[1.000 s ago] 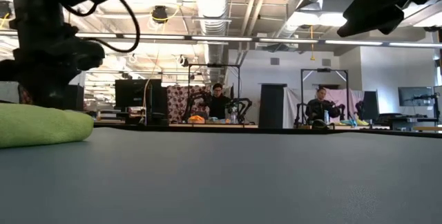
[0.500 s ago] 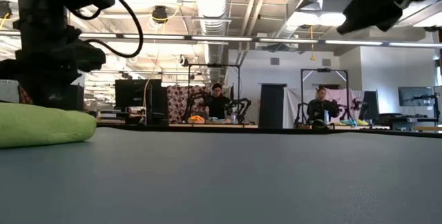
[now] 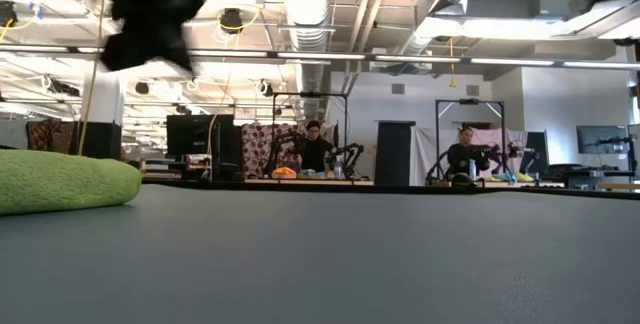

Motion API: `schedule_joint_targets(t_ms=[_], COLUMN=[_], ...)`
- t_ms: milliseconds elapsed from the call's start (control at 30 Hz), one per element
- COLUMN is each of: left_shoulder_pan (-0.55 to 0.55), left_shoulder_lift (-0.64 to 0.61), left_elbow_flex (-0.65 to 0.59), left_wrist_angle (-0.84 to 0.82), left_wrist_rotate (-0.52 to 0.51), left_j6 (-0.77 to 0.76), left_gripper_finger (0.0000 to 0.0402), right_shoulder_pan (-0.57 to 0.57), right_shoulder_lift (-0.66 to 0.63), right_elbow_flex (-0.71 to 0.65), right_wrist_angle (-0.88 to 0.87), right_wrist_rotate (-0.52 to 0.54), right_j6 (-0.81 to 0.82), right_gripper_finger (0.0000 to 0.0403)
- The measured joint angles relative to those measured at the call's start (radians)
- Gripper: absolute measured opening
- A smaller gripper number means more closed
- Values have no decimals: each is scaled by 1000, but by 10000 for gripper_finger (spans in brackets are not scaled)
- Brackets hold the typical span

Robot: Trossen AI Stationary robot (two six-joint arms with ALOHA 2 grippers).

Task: Roll towel into tight, uniform cylinder
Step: Return to Home Position

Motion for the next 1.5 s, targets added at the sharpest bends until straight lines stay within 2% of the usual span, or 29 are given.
schedule_joint_targets(t_ms=[133,267,367,433,600,700,833,1200,1300,1500], left_shoulder_pan=[8,50,126,198,340,383,408,411,408,409], left_shoulder_lift=[63,105,61,20,-84,-145,-253,-635,-707,-792], left_elbow_flex=[-10,-13,-13,-13,-79,-162,-282,-529,-593,-706], left_wrist_angle=[373,676,828,849,843,836,838,803,802,811], left_wrist_rotate=[6,162,243,298,414,471,495,350,349,247], left_j6=[190,445,576,620,633,630,622,535,487,423], left_gripper_finger=[0,0,0,0,0,0,0,0,0,0], right_shoulder_pan=[-14,-36,-76,-105,-205,-266,-335,-514,-565,-679], right_shoulder_lift=[-156,-331,-436,-503,-708,-855,-1010,-986,-988,-987], right_elbow_flex=[-44,-159,-264,-336,-536,-639,-739,-837,-866,-968], right_wrist_angle=[-30,90,216,274,295,295,292,213,271,494], right_wrist_rotate=[67,102,60,9,-106,-156,-219,-407,-461,-615], right_j6=[-9,-43,-112,-177,-222,-190,-163,-120,-140,-147], right_gripper_finger=[161,91,30,14,24,18,13,14,15,16])
